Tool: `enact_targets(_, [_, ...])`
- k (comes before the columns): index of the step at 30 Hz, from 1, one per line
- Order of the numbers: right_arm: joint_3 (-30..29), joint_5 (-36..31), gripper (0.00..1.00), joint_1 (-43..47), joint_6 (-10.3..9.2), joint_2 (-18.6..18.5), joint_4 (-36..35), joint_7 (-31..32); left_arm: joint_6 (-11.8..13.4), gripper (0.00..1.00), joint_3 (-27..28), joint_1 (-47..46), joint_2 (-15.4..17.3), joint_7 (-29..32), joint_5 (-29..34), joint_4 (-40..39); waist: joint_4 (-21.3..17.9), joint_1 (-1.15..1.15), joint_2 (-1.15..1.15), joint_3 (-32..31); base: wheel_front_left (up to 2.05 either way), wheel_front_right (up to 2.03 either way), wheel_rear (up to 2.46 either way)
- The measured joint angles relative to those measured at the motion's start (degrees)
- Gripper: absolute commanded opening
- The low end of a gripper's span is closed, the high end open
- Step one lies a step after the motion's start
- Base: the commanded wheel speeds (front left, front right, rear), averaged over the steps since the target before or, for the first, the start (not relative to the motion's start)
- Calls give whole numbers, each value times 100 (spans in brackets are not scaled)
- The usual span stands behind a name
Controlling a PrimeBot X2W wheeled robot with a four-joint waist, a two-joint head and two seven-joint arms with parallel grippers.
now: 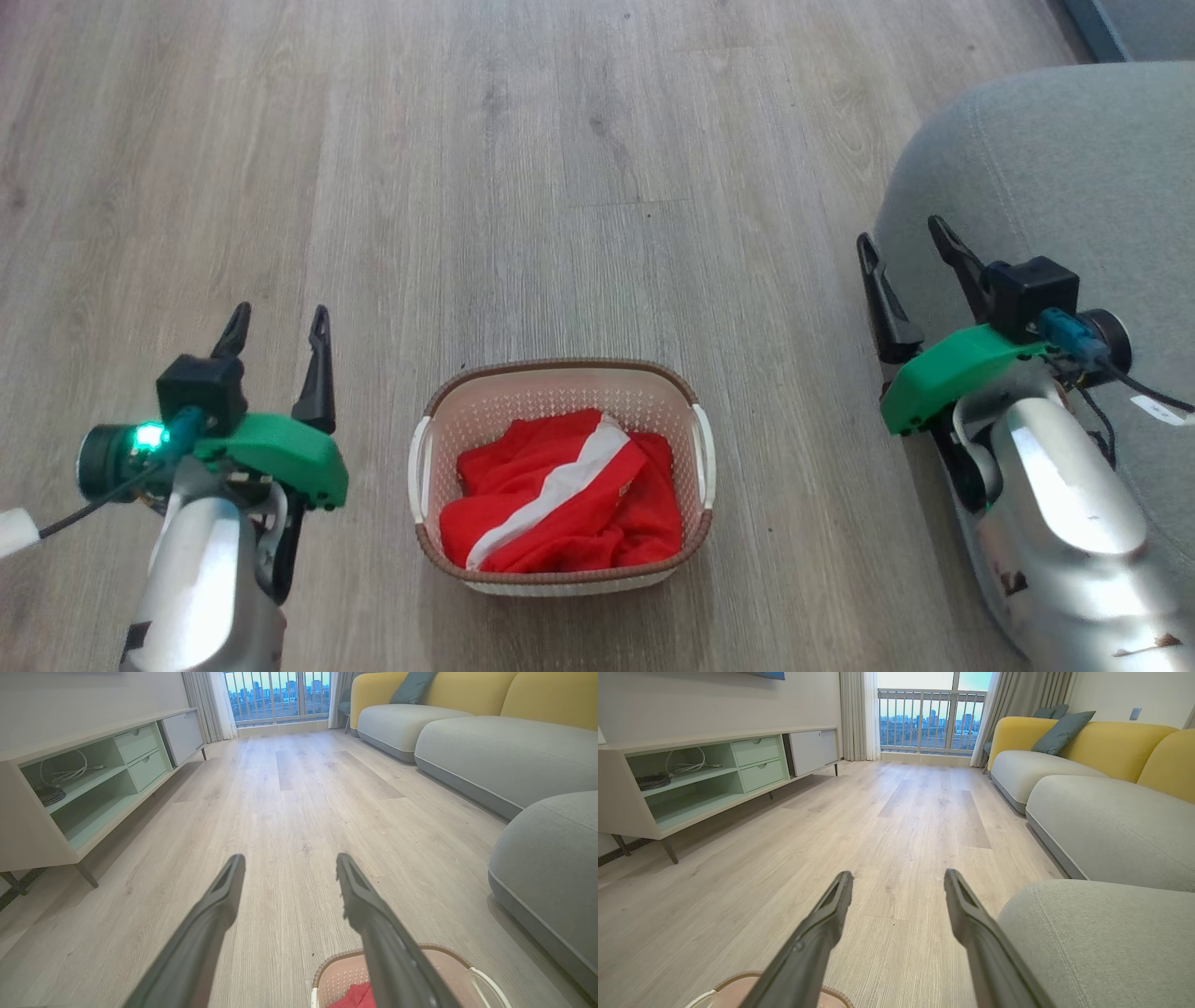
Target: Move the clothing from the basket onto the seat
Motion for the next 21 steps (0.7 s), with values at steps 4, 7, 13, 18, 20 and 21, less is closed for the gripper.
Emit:
enact_targets(4, [-83,-34,100,-34,0,1,1,-5,0,100,141,-3,-31,0,-11,42,1,0,0,-9,0,0,0])
enact_targets(7, [-193,-58,100,-45,0,11,1,-5,-4,100,263,-3,-100,0,-123,79,4,0,0,-15,0,0,0])
enact_targets(13, [-287,-64,100,-44,0,35,-13,-5,-114,100,495,-3,-188,0,-321,225,19,0,0,-21,0,0,0])
enact_targets(18, [-372,-64,100,-43,0,62,-57,-5,-159,100,584,-3,-233,0,-322,341,17,0,0,-12,0,0,0])
enact_targets(20, [-398,-64,100,-41,0,67,-55,-7,-160,100,657,-3,-258,0,-350,370,17,0,0,-2,0,0,0])
enact_targets(21, [-410,-64,100,-41,0,73,-56,-7,-160,100,675,-3,-261,0,-365,374,16,0,0,1,0,0,0])
